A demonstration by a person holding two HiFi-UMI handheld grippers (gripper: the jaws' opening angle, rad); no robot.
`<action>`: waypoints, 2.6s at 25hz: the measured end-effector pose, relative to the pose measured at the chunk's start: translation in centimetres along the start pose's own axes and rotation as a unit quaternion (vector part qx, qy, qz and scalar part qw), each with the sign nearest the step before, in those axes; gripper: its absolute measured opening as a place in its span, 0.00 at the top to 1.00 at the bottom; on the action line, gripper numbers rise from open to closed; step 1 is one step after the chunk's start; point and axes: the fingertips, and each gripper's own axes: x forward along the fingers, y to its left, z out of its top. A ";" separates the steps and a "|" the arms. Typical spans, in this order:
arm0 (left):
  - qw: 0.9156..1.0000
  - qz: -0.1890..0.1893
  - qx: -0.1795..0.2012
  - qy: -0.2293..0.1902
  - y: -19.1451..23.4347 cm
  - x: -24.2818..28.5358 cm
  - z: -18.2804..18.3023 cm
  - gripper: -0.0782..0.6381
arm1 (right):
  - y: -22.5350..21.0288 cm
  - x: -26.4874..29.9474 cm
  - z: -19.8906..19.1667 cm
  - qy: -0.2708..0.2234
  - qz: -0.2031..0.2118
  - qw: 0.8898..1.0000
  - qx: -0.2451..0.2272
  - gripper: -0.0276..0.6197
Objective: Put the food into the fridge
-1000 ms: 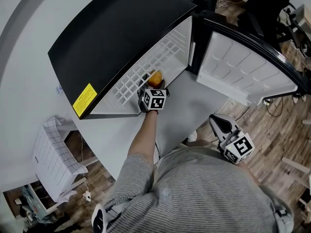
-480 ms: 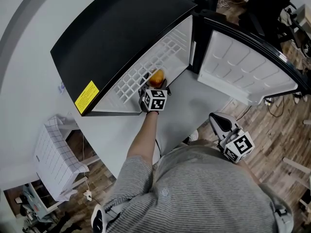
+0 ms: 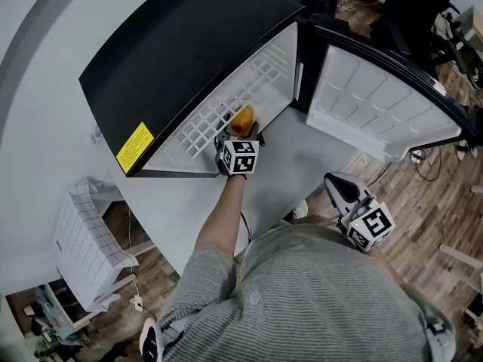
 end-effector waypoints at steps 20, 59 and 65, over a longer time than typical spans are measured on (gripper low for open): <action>1.000 0.011 -0.016 -0.007 -0.9 -3.2 0.3 0.52 | 0.3 -0.3 0.1 -0.009 0.009 1.000 0.000 0.94; 0.997 -0.025 -0.033 -0.061 -5.5 -10.7 2.4 0.87 | 0.3 -0.2 0.5 -0.015 0.017 1.000 -0.003 0.94; 0.995 -0.042 -0.050 -0.073 -7.5 -12.9 3.1 0.87 | 0.4 -0.1 0.4 -0.014 0.019 1.000 -0.003 0.94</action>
